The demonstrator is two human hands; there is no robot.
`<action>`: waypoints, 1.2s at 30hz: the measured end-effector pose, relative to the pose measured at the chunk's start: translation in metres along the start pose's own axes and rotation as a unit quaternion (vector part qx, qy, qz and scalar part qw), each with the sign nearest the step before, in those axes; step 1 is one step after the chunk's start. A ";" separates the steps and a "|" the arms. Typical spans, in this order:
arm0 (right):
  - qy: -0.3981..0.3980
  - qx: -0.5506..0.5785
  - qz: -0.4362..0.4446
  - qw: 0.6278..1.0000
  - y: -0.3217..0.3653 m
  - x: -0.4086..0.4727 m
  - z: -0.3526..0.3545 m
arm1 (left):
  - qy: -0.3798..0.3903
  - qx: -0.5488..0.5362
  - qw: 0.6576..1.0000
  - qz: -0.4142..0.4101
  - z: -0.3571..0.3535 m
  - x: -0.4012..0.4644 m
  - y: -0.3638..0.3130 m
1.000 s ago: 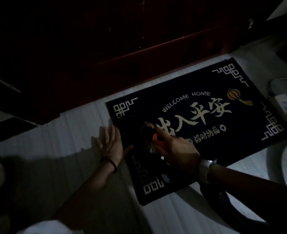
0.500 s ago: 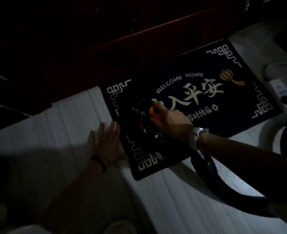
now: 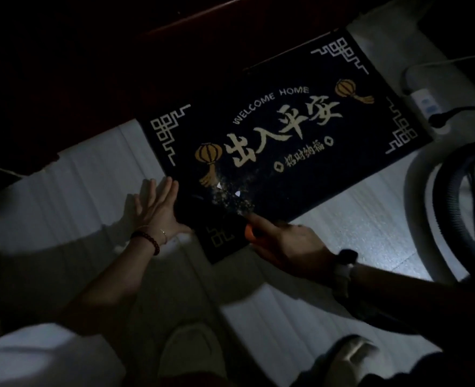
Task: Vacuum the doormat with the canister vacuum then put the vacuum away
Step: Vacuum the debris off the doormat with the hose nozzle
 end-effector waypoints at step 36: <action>0.079 -0.053 0.015 0.995 -0.014 -0.056 -0.024 | 0.038 0.020 0.996 0.078 -0.014 -0.010 -0.043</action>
Point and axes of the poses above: each hand's wrist, its own x-axis towards the middle knuckle, its own z-axis out of the back of the hand, y = z × x, the point moved 5 cm from there along x, towards the middle knuckle, and after that the axes turned 7 degrees about -y, right-handed, at the moved point
